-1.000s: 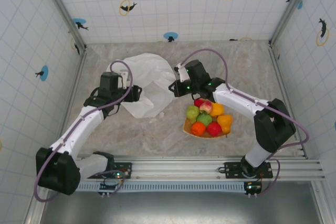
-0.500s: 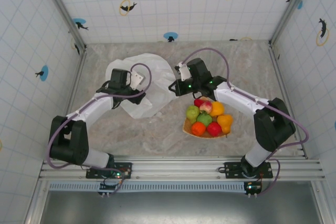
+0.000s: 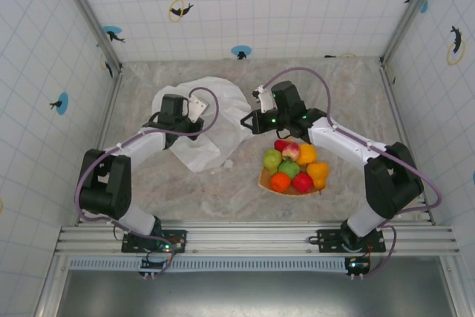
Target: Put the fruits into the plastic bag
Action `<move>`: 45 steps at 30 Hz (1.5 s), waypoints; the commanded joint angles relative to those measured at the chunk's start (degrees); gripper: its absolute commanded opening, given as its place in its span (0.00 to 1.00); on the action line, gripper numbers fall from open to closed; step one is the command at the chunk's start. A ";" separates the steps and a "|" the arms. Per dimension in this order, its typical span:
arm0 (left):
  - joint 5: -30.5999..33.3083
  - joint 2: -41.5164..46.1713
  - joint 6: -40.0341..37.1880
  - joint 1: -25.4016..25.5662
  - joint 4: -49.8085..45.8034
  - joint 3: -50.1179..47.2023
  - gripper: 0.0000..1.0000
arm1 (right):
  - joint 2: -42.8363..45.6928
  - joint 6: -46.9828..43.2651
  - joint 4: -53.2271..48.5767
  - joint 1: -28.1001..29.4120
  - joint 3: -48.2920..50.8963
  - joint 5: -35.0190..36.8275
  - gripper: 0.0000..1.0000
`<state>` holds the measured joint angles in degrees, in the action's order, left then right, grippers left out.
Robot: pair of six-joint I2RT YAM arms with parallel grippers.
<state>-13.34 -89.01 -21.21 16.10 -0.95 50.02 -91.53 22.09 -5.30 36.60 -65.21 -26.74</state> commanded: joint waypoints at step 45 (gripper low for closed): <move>-6.27 6.68 33.69 0.25 -3.18 7.63 0.00 | -8.05 -5.94 21.93 -1.24 8.07 -0.05 0.76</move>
<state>-18.92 -83.66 12.49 16.10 -3.81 56.64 -99.26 16.05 11.97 34.87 -54.98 -21.50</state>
